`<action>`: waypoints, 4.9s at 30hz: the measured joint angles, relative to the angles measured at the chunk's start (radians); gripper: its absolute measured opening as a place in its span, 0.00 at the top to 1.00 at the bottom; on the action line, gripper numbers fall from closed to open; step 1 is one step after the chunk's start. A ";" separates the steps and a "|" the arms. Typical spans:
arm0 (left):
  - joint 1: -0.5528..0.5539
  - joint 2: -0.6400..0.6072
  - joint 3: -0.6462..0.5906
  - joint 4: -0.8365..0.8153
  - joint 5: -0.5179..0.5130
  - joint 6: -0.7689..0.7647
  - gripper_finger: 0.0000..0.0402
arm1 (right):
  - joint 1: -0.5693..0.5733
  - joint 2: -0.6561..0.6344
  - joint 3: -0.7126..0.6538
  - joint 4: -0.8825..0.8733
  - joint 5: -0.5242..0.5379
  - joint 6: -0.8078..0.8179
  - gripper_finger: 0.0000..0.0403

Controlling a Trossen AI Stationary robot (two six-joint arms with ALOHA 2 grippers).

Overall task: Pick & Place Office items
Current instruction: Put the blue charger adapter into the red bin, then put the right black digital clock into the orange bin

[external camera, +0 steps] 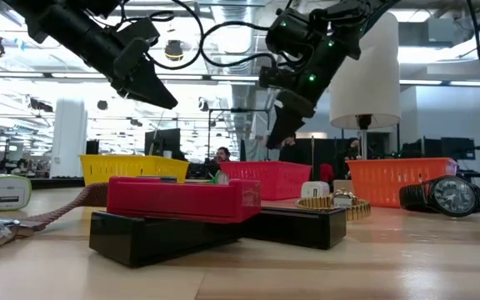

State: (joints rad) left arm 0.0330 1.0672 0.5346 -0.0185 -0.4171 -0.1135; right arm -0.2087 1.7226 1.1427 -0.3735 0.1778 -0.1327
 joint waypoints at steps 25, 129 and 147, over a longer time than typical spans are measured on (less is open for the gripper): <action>0.000 0.000 0.000 0.001 0.000 0.000 0.66 | 0.045 0.000 -0.090 0.121 0.004 0.111 0.68; 0.000 0.000 0.001 0.051 0.001 -0.044 0.66 | 0.531 0.070 0.115 -0.272 -0.063 0.577 0.58; 0.000 0.000 0.000 0.089 0.001 -0.051 0.66 | 0.489 0.272 0.124 -0.250 -0.122 0.567 0.58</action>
State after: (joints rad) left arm 0.0330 1.0668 0.5346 0.0708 -0.4166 -0.1648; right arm 0.2802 1.9943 1.2667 -0.6232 0.0563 0.4345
